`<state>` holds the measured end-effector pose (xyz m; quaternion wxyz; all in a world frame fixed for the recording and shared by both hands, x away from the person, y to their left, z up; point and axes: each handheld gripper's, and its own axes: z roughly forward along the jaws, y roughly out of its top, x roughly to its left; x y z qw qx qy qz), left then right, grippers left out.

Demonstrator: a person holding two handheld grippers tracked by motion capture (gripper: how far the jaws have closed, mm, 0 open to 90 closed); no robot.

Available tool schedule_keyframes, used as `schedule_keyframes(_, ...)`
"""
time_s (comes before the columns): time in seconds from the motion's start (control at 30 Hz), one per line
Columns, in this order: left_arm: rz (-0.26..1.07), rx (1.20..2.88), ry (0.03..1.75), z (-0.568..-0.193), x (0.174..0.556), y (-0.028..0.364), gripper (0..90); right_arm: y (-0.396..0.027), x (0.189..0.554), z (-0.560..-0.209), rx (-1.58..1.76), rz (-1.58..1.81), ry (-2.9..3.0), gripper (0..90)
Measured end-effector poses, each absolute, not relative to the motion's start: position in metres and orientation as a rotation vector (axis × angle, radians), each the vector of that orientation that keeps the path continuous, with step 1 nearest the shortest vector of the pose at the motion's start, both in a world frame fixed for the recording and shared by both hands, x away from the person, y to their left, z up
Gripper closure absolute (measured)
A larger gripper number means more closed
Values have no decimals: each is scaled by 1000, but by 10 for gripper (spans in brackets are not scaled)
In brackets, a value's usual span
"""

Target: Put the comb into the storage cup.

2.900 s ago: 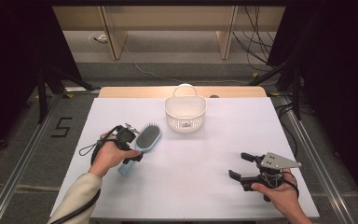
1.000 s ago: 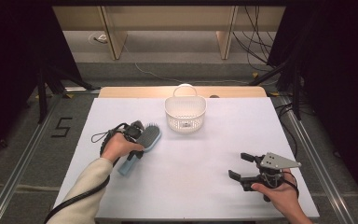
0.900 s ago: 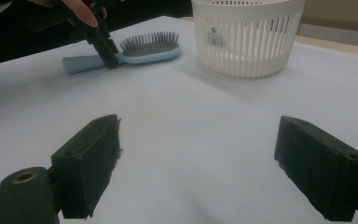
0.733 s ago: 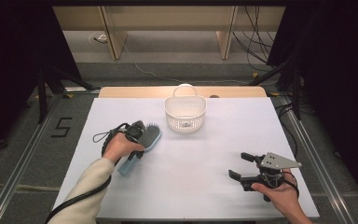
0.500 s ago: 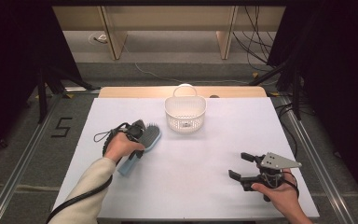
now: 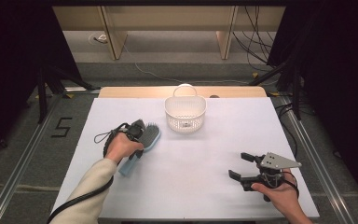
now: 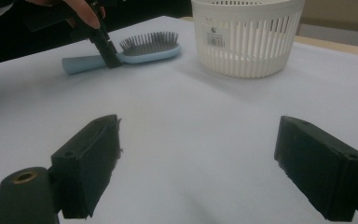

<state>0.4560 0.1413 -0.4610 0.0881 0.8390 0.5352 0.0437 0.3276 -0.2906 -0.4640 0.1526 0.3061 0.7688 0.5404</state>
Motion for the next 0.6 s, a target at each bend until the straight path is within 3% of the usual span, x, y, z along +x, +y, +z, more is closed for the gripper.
schedule_keyframes(0.6,136,2491,1534,-462,453,145,696,-291,328,-464,882,1546,2206,153)
